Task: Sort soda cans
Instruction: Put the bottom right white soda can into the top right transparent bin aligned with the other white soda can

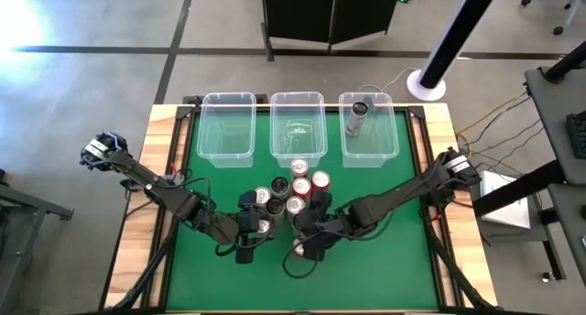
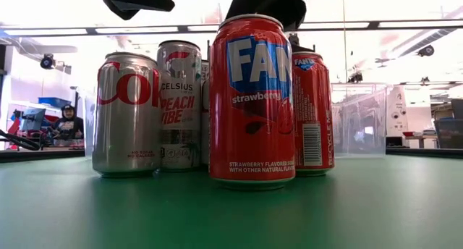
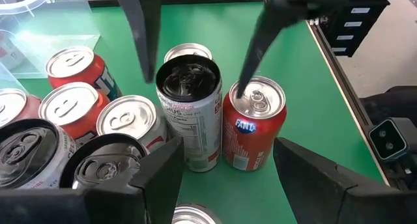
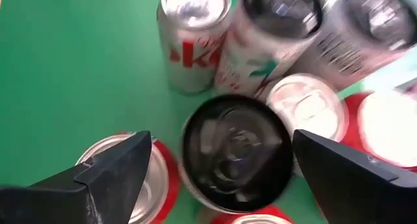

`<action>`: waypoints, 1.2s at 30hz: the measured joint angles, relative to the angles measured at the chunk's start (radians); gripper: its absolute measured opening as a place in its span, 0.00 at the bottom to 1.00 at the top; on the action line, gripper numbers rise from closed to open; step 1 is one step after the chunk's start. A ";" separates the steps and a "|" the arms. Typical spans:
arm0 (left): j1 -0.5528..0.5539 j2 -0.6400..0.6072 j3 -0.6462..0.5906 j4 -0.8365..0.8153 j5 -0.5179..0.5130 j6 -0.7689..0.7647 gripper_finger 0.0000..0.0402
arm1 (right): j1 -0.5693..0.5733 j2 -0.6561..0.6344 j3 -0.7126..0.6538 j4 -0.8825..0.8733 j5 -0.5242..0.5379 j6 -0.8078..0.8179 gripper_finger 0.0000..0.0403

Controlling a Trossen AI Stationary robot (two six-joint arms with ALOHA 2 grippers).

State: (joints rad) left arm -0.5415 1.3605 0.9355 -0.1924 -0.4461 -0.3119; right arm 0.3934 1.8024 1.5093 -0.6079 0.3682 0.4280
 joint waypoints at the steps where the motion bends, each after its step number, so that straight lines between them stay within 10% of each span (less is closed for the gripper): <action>1: 0.000 0.000 0.000 0.000 0.000 0.000 0.55 | -0.005 0.005 0.000 0.000 -0.008 0.011 0.91; 16: 0.000 0.000 -0.002 0.001 -0.010 0.006 0.55 | -0.017 0.010 -0.001 -0.015 -0.032 0.026 0.62; 36: 0.000 0.007 -0.003 0.229 -0.037 0.191 0.55 | -0.030 -0.343 0.005 -0.110 0.043 0.040 0.63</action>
State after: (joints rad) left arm -0.5415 1.3678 0.9325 0.0369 -0.4835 -0.1210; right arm 0.3637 1.4594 1.5139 -0.7181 0.4110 0.4675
